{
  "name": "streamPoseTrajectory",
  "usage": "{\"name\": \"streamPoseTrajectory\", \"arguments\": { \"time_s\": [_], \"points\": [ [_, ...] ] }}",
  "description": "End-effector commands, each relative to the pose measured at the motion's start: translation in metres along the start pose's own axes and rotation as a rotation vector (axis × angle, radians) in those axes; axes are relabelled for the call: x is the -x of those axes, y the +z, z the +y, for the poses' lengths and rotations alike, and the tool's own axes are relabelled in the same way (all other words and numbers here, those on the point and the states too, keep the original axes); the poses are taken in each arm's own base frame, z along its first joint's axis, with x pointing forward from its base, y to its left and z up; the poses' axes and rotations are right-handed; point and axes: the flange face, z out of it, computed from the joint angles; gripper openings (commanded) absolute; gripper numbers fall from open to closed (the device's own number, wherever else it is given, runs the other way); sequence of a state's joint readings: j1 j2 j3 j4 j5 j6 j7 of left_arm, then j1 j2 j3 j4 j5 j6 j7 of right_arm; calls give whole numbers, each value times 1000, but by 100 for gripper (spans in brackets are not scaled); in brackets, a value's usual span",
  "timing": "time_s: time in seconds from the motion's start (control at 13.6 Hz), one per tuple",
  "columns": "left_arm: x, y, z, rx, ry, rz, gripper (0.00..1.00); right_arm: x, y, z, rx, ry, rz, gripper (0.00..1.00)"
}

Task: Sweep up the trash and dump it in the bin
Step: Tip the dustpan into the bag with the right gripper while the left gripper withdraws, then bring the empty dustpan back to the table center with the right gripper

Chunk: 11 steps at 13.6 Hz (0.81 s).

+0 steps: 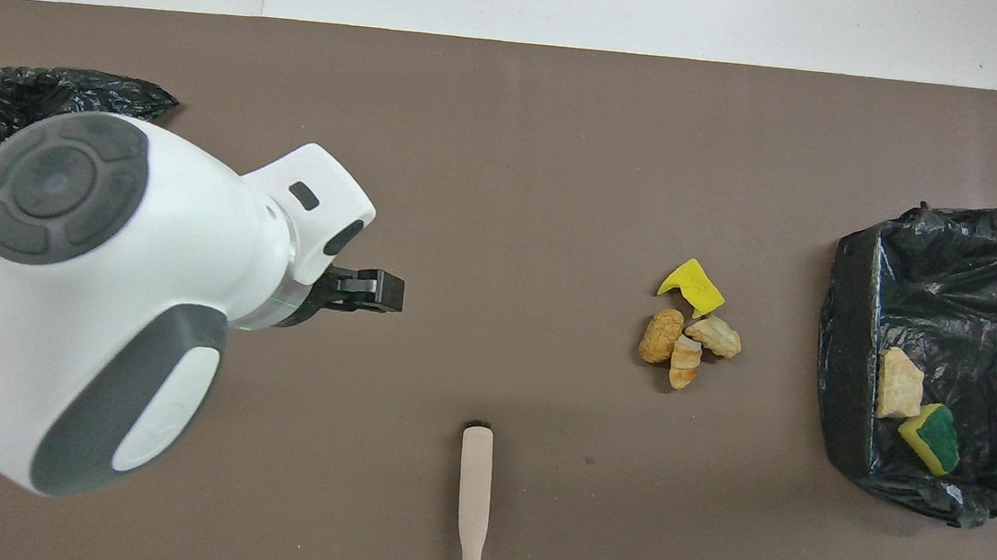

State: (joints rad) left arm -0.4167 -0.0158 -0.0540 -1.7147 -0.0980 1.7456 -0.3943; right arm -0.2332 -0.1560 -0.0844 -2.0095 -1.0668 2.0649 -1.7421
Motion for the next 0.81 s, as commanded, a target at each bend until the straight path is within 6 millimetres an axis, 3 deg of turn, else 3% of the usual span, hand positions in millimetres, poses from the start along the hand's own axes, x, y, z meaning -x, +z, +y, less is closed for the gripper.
{"name": "streamPoseTrajectory", "arguments": {
  "time_s": [0.0, 0.29, 0.37, 0.59, 0.74],
  "points": [
    [-12, -29, -39, -25, 35, -22, 100, -8, -34, -2, 33, -91, -119, 0],
    [-8, -73, -109, -33, 93, -50, 100, -14, -37, -5, -16, -49, -91, 0],
    [-9, -80, -123, -34, 83, -55, 100, -20, -46, -3, -39, -22, -73, 0],
    [-7, -99, -148, -30, 61, -82, 100, -41, -105, 7, -99, 91, -22, 0],
    [-10, -111, -166, -26, 83, -58, 100, -65, -147, 19, -93, 156, 7, 0]
  ]
}}
